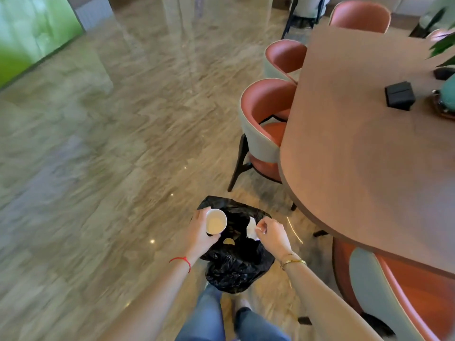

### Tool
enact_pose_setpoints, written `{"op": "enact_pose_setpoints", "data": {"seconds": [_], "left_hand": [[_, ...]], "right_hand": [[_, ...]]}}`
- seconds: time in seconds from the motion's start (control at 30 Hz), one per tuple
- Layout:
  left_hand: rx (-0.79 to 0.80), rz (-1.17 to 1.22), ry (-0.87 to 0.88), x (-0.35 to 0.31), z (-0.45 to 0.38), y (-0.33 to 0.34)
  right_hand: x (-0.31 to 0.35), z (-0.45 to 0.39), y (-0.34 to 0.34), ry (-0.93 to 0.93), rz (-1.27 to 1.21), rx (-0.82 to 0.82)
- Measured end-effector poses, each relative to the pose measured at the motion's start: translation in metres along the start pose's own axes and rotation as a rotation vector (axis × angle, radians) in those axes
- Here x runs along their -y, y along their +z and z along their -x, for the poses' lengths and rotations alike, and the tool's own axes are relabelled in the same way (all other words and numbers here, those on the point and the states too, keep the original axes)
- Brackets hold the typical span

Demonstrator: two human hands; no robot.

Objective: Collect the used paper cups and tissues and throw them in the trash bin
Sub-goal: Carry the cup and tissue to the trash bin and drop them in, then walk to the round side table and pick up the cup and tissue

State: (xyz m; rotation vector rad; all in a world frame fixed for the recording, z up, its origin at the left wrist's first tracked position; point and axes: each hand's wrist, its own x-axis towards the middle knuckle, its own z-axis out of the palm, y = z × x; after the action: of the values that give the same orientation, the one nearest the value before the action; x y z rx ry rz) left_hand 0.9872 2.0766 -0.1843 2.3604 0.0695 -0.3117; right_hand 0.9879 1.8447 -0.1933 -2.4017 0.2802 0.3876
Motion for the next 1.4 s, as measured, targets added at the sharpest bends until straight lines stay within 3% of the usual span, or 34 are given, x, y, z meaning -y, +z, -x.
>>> {"op": "enact_pose_setpoints", "data": {"seconds": [0.27, 0.43, 0.7, 1.03, 1.4], "left_hand": [[0.207, -0.022, 0.008, 0.025, -0.085, -0.014], [0.223, -0.014, 0.129, 0.025, -0.098, -0.041], [0.188, -0.187, 0.355, 0.010, -0.090, -0.089], [0.319, -0.234, 0.601, -0.040, -0.065, -0.085], [0.548, -0.273, 1.062, -0.156, 0.048, 0.020]], "right_hand": [[0.017, -0.043, 0.014, 0.145, -0.062, 0.005], [0.035, -0.033, 0.006, 0.062, 0.014, -0.140], [0.055, 0.014, -0.011, 0.050, 0.067, -0.312], [0.032, 0.110, -0.017, 0.204, -0.075, -0.565], [-0.037, 0.311, -0.008, 0.530, -0.175, -0.888]]}}
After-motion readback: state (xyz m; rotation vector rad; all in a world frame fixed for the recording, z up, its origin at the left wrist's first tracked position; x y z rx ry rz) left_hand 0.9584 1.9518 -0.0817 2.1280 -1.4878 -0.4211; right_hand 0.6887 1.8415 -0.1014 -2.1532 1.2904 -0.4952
